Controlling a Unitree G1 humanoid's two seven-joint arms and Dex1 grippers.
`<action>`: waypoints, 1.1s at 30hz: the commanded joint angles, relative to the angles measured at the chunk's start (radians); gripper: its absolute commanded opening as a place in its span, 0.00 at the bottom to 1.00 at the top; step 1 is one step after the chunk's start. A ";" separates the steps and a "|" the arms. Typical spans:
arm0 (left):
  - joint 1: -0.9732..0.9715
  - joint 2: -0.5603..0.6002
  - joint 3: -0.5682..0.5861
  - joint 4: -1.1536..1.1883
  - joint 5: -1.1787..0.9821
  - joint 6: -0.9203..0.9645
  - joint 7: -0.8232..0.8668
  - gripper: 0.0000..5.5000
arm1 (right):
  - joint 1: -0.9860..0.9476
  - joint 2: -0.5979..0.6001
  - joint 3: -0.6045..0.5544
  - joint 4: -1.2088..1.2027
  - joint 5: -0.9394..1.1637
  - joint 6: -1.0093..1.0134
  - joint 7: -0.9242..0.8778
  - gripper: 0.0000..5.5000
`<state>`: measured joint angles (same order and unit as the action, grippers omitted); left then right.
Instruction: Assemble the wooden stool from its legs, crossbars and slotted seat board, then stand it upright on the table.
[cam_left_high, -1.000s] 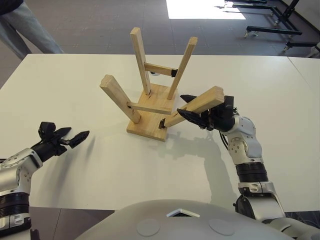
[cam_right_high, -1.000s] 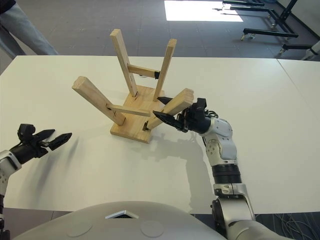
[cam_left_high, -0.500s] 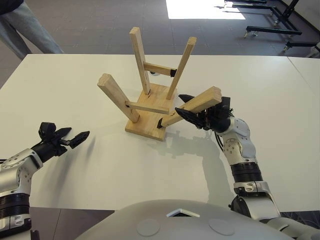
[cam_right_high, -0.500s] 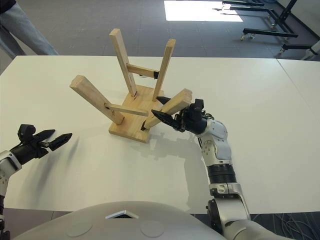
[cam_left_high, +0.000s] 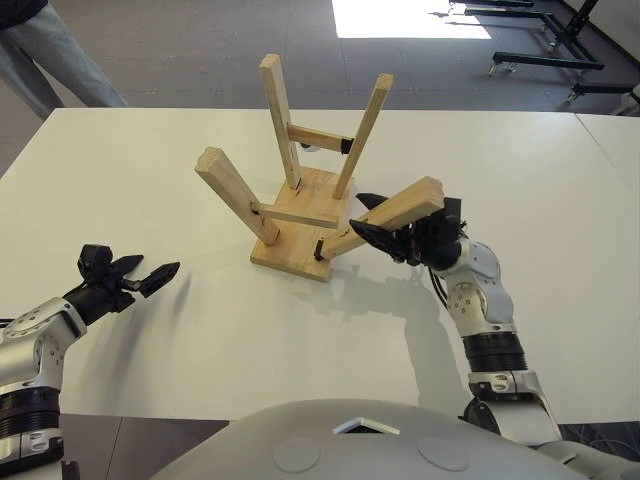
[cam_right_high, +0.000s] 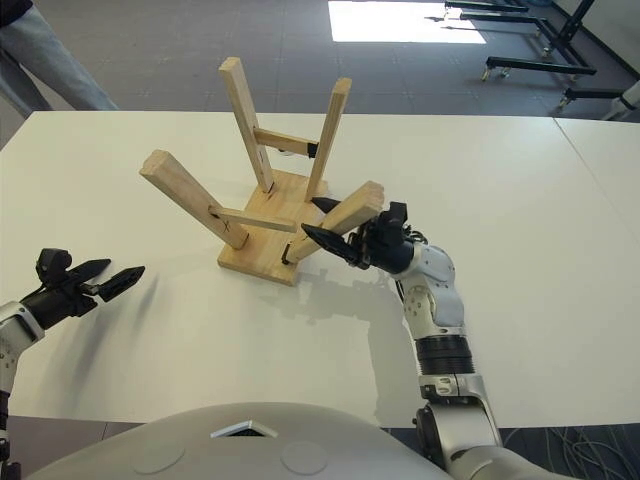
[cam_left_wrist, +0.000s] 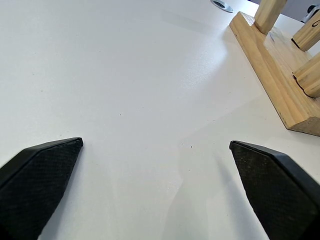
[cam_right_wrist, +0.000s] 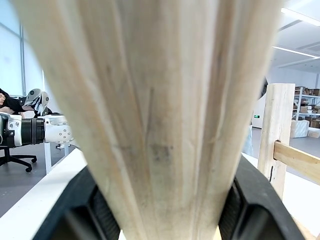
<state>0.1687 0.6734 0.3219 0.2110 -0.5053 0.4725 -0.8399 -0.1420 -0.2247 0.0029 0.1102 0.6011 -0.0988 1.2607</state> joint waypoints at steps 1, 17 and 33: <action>0.067 -0.042 -0.052 0.052 0.026 0.056 0.002 0.98 | -0.006 0.007 -0.001 0.024 -0.017 -0.025 -0.006 0.37; 0.069 -0.054 -0.055 0.075 0.030 0.033 0.000 0.98 | -0.008 0.000 0.054 0.038 -0.092 -0.051 -0.037 0.37; 0.092 -0.083 -0.056 0.059 0.019 0.019 0.024 0.98 | -0.067 -0.042 0.141 -0.089 -0.159 0.076 -0.178 0.37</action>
<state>0.1851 0.6384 0.3254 0.2144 -0.5164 0.4217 -0.8214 -0.2003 -0.2526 0.1243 0.0326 0.4692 -0.0500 1.0872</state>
